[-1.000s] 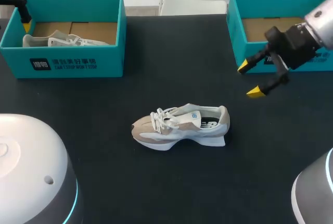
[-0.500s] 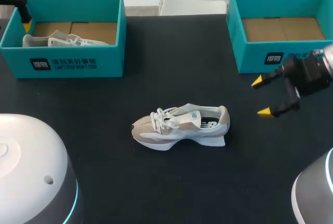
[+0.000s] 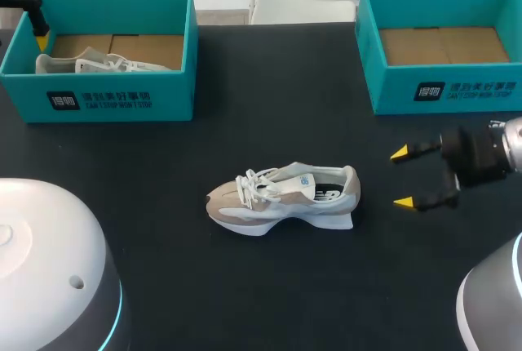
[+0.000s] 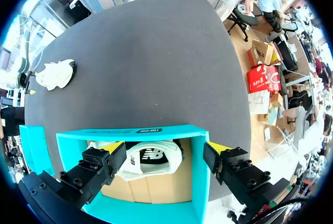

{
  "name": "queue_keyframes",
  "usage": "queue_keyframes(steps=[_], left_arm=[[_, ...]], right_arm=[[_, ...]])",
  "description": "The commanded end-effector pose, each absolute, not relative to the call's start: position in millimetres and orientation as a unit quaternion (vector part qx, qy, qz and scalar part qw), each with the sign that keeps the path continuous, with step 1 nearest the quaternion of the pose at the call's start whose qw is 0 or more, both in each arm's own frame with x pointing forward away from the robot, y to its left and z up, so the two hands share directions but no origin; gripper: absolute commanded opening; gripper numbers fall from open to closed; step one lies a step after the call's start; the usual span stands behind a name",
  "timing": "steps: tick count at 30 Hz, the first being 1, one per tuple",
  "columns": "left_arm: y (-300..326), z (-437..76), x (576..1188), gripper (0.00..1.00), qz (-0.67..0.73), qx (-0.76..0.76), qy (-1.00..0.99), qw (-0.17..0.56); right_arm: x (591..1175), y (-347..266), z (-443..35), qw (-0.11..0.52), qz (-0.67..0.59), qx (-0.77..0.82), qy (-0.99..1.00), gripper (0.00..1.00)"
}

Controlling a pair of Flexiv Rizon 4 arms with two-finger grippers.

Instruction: Take the shoe out of the shoebox, open the shoe tongue, remove and reinsert the insole, then place the shoe into the shoebox

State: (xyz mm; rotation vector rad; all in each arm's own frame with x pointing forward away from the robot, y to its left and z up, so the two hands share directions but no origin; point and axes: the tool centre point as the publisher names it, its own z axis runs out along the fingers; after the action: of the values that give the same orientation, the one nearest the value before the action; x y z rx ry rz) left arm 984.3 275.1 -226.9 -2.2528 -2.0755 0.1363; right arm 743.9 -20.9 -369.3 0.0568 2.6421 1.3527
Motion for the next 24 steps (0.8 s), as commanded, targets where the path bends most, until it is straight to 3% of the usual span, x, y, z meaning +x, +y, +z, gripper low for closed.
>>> queue_keyframes(steps=[1,18,24], left_arm=[[275,-227,983,1.00,0.043,-0.734,-0.676,0.037],[275,-227,983,1.00,0.043,-0.734,-0.676,0.037],[275,-227,983,1.00,0.043,-0.734,-0.676,0.037]], right_arm=[[742,-20,-371,0.091,0.454,0.021,0.886,1.00],[746,-16,-376,0.090,0.453,0.021,0.887,1.00],[755,6,-391,0.062,0.451,0.001,0.891,1.00]])
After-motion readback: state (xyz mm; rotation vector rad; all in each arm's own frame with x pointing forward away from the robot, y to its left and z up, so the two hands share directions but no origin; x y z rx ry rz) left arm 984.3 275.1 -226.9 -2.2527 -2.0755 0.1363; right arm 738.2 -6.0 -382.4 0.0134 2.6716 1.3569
